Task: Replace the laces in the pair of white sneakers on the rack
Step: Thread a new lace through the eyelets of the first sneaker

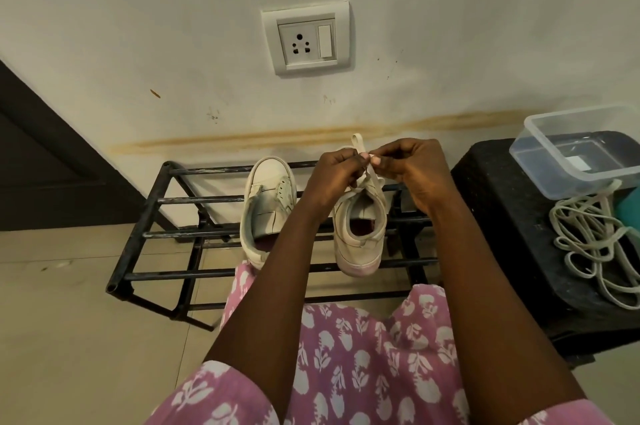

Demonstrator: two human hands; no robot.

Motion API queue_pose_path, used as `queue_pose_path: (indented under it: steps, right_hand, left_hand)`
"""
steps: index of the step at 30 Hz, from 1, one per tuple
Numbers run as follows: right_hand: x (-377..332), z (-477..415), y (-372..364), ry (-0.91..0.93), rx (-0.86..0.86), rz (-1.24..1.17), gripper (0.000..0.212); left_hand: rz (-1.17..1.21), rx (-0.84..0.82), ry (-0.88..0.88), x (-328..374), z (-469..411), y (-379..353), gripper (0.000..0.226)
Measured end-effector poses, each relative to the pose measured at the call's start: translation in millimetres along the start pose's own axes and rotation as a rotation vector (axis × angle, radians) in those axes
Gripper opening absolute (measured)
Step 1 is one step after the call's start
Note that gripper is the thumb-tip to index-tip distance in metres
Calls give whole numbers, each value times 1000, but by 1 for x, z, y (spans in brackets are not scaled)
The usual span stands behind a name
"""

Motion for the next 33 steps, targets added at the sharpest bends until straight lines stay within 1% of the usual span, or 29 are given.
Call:
queue_pose_path:
  steps: [3,6,8,11,13,14,16,17,20,24,25,26,27,29,31,32,33]
  right_hand:
    - [4,-2,1,-13,87,18,14]
    - [8,-3,2,-34,145,-47,19]
    - [9,-3,2,-36,134,-121,21]
    - [8,-3,-1,-31,62,-223,21]
    - [7,-2,-4,-30,11,-245,20]
    - [6,-1,-6,-24,-16,-221,18]
    - [3,0,-9,4,-56,-84,12]
    - [2,1,-10,21,-56,18,13]
    - [-1,-1,-8,63,-1,287,15]
    - [-6,-5,-5,97,108,534,10]
    - [-6,-5,-4,107,137,569,7]
    - [-8,-4,-4,116,163,593,8]
    - [-10,-3,-5,125,179,616,13]
    - [-13,-3,-10,149,159,745,18]
    - [-12,-5,-22,132,44,969,20]
    - [-8,-7,-26,94,-19,1033,23]
    - [-4,-9,-27,44,-57,1044,24]
  left_hand:
    - [23,49,0,-3,-1,1,23]
    - [99,69,-14,-5,-1,0,24]
    - [174,55,-27,-6,-1,0,21]
    - [218,21,-65,-3,-1,0,20]
    - [215,21,-75,-3,-1,1,20]
    - [222,24,-71,-3,-1,1,24]
    - [239,21,-61,-3,0,3,35]
    - [232,17,-56,-3,0,3,39]
    - [155,9,-30,-5,0,5,54]
    - [-65,2,-3,-5,2,8,65]
    - [-140,4,2,-4,3,10,69]
    - [-224,13,0,-2,4,12,70]
    - [-318,30,-16,1,5,14,67]
    - [-532,89,-108,12,7,17,52]
    - [-716,131,-261,24,12,13,31]
    - [-769,135,-327,27,14,10,25]
    - [-799,137,-381,30,16,7,23]
Point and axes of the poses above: each hand's wrist, its own z-axis away from the middle knuckle, its own y-axis out of the back of the hand, x = y × z, the point moved 7 cm from there along -z, towards the middle knuckle, and after that the axes turned 6 degrees about -x, right-handed, at the moved point
